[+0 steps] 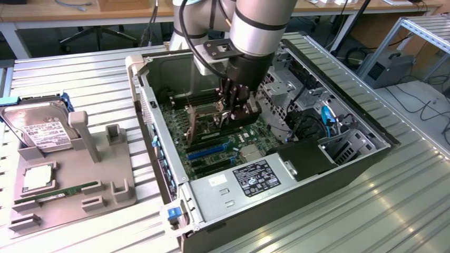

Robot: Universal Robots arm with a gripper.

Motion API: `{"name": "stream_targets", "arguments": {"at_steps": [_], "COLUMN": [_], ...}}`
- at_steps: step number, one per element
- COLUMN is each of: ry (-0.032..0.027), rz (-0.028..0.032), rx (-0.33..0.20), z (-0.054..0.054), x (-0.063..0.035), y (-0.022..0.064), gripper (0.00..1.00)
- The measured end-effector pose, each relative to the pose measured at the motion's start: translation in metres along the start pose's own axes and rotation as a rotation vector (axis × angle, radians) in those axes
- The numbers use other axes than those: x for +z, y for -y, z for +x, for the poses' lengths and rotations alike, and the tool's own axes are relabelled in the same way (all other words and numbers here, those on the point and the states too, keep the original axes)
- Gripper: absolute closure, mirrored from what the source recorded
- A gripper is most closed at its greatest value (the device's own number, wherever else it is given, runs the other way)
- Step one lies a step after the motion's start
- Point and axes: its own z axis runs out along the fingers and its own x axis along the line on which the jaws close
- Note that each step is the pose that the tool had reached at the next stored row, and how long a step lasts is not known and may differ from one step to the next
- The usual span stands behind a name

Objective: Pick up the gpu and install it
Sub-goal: 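Insert the gpu into the slot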

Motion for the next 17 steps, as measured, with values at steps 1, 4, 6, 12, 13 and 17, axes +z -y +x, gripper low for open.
{"name": "stream_targets", "arguments": {"at_steps": [1, 4, 6, 12, 13, 17], "ry": [0.0, 0.0, 0.0, 0.0, 0.0, 0.0001], "rz": [0.0, 0.0, 0.0, 0.0, 0.0, 0.0], "rx": [0.0, 0.0, 0.0, 0.0, 0.0, 0.0], "z": [0.0, 0.0001, 0.0001, 0.0002, 0.0002, 0.0003], "x": [0.0002, 0.0008, 0.0013, 0.003, 0.0033, 0.0043], "y": [-0.0002, -0.0007, -0.0009, -0.002, -0.0022, -0.0027], "gripper": [0.73, 0.73, 0.73, 0.73, 0.73, 0.73]}}
